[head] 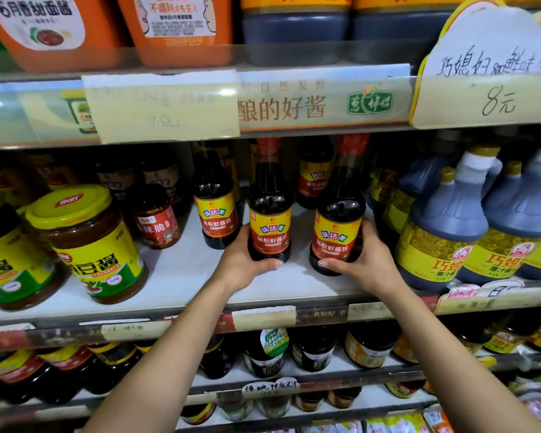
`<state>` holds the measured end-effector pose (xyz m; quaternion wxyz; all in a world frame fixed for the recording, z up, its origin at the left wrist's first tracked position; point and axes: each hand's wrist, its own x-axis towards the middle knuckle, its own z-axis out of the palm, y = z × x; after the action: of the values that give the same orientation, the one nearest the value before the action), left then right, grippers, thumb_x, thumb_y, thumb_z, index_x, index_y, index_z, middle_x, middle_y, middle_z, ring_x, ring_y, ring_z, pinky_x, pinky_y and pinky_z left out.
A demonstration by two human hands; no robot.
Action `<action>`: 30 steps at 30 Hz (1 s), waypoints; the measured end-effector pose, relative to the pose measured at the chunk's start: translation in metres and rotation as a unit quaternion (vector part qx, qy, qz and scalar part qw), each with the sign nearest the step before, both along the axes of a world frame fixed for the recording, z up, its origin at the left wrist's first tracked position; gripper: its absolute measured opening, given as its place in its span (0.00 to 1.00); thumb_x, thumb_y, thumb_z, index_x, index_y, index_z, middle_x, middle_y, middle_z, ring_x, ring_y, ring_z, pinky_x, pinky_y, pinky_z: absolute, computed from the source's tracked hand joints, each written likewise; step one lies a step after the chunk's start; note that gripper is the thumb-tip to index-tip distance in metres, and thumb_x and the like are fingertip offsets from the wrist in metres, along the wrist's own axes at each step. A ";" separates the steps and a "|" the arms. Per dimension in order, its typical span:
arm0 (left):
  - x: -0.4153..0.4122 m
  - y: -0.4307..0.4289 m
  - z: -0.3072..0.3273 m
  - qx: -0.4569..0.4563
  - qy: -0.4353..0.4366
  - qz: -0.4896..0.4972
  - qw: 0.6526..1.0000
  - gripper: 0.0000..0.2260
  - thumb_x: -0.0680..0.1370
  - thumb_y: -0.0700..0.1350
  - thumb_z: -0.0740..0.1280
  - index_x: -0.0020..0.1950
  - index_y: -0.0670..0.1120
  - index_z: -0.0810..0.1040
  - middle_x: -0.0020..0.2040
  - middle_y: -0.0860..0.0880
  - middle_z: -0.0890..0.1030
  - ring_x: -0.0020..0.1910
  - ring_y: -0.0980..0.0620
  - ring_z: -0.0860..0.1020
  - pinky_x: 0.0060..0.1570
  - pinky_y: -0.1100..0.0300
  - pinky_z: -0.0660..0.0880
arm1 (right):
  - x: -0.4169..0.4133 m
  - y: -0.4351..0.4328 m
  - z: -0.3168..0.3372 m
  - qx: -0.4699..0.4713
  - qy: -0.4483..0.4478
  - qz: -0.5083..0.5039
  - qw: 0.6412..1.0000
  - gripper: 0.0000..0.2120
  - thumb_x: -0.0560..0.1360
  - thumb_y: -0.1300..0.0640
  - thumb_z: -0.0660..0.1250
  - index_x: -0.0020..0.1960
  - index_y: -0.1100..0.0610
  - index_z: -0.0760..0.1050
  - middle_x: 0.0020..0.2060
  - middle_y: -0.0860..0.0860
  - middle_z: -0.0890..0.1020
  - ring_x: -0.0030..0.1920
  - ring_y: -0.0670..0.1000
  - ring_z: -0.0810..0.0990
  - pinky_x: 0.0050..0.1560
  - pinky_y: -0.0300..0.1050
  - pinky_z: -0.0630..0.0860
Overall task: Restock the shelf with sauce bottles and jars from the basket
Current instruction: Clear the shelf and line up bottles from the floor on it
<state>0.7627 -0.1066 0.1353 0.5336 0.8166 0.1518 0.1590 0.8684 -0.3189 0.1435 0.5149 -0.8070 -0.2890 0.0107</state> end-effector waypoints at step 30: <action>0.004 -0.002 0.006 -0.058 -0.007 0.040 0.997 0.32 0.59 0.39 0.80 0.58 0.53 0.70 0.53 0.54 0.79 0.57 0.49 0.77 0.58 0.48 0.75 | 0.024 0.010 -0.002 0.025 0.078 0.046 0.996 0.41 0.61 0.57 0.79 0.67 0.54 0.61 0.52 0.43 0.72 0.53 0.45 0.72 0.51 0.38 0.69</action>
<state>0.7669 -0.1088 0.1412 0.5746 0.7763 0.1898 0.1766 0.8920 -0.3086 0.1416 0.5547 -0.7766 -0.2850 0.0897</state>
